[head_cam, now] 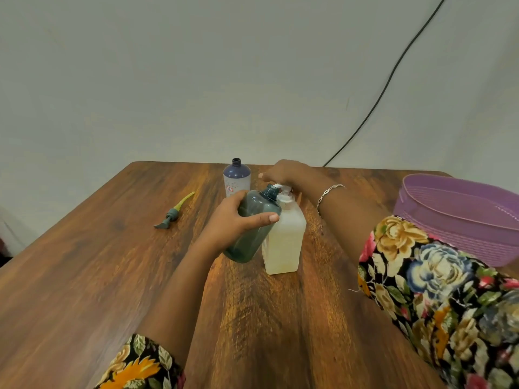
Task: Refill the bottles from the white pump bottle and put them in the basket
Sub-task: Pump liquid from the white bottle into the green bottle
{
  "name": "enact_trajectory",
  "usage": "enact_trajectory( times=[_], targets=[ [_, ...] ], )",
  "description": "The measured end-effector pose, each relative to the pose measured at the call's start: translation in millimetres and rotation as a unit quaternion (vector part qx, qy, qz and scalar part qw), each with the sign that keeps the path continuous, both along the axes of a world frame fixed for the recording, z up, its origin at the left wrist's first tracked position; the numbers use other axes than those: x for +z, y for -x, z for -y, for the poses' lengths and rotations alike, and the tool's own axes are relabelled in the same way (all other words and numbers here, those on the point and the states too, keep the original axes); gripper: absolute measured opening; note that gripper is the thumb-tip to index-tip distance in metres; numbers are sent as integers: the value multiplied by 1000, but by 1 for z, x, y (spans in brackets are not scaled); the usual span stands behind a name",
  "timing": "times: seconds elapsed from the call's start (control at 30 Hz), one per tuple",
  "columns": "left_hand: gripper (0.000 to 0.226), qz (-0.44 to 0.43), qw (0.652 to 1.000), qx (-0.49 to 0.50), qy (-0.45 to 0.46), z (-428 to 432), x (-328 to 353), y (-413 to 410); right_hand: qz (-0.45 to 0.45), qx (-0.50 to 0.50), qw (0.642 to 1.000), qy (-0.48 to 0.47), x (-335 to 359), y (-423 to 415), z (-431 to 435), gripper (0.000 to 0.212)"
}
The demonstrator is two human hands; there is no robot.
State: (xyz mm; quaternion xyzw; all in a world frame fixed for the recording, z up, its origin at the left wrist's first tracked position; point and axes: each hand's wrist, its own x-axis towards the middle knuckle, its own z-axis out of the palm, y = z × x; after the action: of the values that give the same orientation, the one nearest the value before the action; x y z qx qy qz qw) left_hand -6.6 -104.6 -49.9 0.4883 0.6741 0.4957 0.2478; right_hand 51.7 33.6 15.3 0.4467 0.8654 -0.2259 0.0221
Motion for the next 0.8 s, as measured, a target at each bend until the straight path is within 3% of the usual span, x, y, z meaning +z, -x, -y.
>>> enact_trajectory(
  times=[0.13, 0.2, 0.33, 0.5, 0.67, 0.8],
  targets=[
    [76, -7, 1000, -4, -8, 1, 9, -1, -23, 19, 996, 81, 15, -3, 5, 48],
    [80, -17, 1000, -2, -7, 1, 11, -2, -22, 25, 995, 94, 15, -3, 6, 47],
    [70, -27, 1000, -11, 11, -1, 14, -2, -6, 24, 1000, 16, 6, -2, 2, 29],
    [70, -26, 999, -11, 20, 1, 9, -2, 8, 15, 999, -49, -3, -3, 0, 31],
    [78, -22, 1000, -10, 0, 1, 16, -2, -48, 15, 992, 116, 17, -7, 3, 55],
    [72, -24, 1000, -10, -1, 2, 18, -3, -58, 10, 988, 141, 20, -8, 7, 62]
  ],
)
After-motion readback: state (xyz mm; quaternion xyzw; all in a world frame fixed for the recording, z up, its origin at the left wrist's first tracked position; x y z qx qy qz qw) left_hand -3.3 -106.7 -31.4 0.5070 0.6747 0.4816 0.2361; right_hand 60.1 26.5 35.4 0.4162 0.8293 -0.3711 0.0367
